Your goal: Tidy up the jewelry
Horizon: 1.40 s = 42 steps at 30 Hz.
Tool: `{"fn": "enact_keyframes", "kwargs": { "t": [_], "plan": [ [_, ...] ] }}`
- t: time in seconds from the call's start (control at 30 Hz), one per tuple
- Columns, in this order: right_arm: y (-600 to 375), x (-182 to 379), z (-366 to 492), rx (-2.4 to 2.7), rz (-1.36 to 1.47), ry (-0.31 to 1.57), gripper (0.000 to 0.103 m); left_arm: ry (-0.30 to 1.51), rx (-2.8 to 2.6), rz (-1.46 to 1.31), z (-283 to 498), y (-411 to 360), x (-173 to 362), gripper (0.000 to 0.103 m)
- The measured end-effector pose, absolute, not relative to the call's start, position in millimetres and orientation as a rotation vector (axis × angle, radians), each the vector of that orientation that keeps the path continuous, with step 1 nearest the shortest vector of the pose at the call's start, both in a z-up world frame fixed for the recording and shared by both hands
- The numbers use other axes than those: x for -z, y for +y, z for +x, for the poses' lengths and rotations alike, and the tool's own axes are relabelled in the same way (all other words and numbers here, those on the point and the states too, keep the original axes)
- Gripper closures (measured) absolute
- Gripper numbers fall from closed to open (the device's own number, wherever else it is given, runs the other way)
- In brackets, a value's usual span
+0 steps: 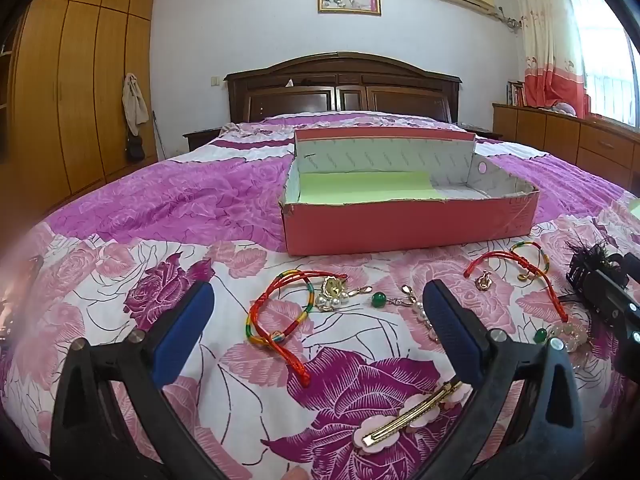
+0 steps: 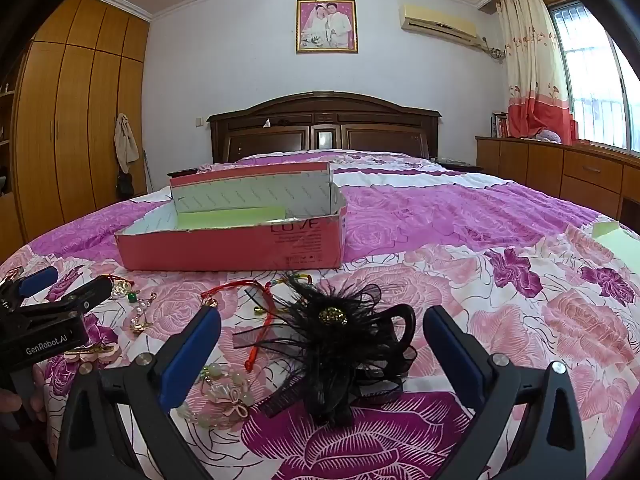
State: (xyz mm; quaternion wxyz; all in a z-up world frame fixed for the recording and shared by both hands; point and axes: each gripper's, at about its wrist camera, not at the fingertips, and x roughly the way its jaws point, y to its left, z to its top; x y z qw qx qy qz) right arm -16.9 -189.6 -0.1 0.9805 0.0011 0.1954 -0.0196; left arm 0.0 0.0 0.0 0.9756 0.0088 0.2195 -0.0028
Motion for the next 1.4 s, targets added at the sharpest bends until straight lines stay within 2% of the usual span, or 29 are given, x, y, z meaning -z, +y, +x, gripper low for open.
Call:
{"fn": "enact_keyframes", "kwargs": {
  "t": [1.4],
  "plan": [
    [-188.1,2.1,-16.9,0.041,-0.005,0.395,0.0,0.448,0.004,0.019,1.9,0.5,1.4,0.005]
  ]
}}
